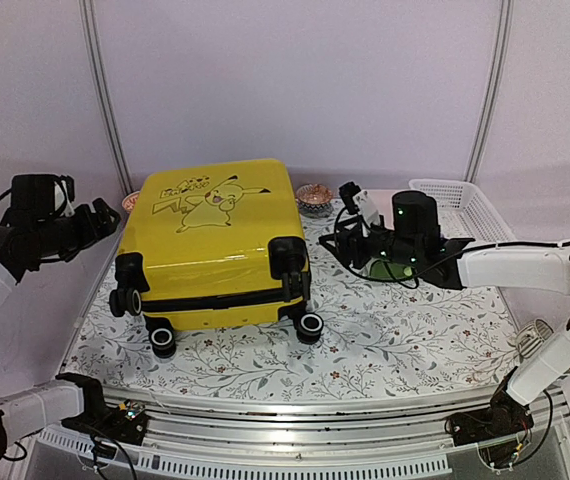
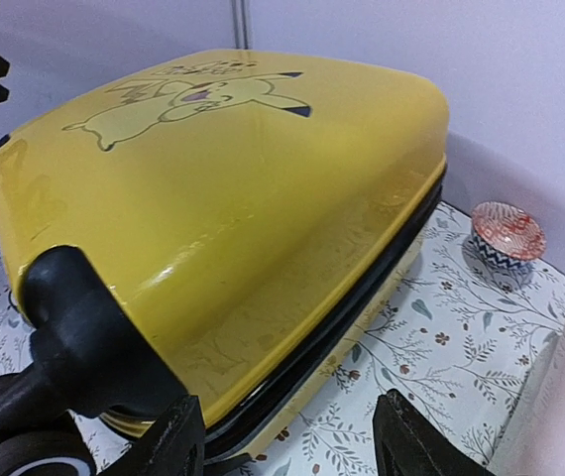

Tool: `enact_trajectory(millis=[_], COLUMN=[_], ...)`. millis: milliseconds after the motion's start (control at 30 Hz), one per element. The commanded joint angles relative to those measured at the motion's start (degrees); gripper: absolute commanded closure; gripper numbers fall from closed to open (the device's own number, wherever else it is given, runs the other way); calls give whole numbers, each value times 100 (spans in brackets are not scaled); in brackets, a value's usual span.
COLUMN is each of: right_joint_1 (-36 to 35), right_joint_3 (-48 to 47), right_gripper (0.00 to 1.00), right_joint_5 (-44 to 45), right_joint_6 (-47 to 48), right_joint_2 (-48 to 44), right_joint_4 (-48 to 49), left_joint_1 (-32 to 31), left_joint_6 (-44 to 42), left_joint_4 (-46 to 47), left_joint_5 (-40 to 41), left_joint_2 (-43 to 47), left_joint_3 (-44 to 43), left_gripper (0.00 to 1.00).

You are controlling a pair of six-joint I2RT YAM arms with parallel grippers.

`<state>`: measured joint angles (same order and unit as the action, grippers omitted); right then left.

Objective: Open, take out, and arrange the luggage
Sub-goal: Adjust the luggage at the center of the board.

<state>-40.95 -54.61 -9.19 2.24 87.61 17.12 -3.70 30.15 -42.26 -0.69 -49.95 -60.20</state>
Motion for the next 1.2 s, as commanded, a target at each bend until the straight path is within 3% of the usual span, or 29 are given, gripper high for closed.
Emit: enact_trajectory(millis=[0, 200, 567, 700, 867, 1167], right_joint_1=[43, 43, 32, 30, 36, 21], right_joint_3=[-179, -607, -865, -1037, -1411, -1946], right_gripper=[39, 39, 40, 40, 40, 40], right_joint_5=[942, 928, 708, 812, 997, 1126], right_joint_6=[-631, -1013, -1289, -1386, -1475, -1529], right_joint_2=[176, 512, 827, 1036, 1383, 1941], right_joint_4=[125, -120, -198, -375, -726, -908], left_joint_1=[746, 1592, 2155, 2347, 2313, 1840], left_joint_6=[16, 579, 1679, 2183, 2526, 2544], left_joint_4=[913, 2493, 4389, 4994, 5435, 5450], left_joint_5=[-211, -1214, -2260, -3051, -3560, -3549], left_joint_2=[-332, -1202, -3433, -4518, -5622, -6875], left_joint_3=[-59, 261, -47, -455, -1174, -2276], left_gripper=[5, 6, 8, 12, 16, 16])
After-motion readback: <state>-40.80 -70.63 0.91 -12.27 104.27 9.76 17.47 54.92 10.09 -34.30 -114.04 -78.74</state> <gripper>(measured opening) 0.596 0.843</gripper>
